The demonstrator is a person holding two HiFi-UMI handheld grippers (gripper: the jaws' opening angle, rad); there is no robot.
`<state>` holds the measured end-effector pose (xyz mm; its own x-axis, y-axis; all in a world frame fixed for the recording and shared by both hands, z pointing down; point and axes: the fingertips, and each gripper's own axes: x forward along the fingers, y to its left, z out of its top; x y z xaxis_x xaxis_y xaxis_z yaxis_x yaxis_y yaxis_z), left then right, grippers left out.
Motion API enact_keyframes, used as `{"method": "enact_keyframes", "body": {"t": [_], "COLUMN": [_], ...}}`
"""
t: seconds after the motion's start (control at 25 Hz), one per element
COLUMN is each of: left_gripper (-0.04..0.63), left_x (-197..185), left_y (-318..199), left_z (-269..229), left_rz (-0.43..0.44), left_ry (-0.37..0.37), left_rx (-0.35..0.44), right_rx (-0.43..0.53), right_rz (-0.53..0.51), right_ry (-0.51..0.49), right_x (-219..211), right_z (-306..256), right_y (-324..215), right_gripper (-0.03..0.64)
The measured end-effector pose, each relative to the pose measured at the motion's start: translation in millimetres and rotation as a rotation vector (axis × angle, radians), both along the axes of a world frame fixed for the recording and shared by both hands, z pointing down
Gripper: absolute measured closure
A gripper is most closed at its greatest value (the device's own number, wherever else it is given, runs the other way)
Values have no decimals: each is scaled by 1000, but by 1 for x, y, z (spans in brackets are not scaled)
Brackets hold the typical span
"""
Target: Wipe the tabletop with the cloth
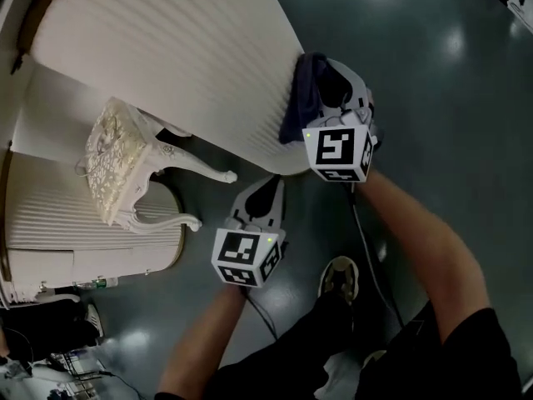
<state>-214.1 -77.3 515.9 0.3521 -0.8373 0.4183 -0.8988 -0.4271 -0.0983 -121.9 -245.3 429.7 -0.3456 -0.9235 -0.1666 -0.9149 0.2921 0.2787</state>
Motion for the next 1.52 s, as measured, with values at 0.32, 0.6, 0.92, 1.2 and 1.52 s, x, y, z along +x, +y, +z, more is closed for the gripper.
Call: {"method": "enact_keyframes", "body": {"t": [0.32, 0.6, 0.92, 1.2, 1.52], "left_gripper": [592, 592, 592, 592, 592], "left_x": [2, 5, 2, 23, 46], "left_y": [8, 11, 10, 14, 0], "left_z": [61, 91, 120, 133, 116], "left_rz": [33, 8, -18, 41, 93], "left_ry": [-37, -30, -47, -59, -48], "left_rx": [-117, -172, -222, -264, -238], "right_rx": [-150, -276, -550, -760, -775], "right_rz": [64, 52, 48, -55, -88], "right_ry": [33, 88, 132, 25, -60], "right_x": [1, -1, -6, -9, -6], "right_z": [96, 168, 254, 291, 255], "right_y": [1, 4, 2, 0, -2], "right_gripper": [557, 555, 555, 555, 555]}}
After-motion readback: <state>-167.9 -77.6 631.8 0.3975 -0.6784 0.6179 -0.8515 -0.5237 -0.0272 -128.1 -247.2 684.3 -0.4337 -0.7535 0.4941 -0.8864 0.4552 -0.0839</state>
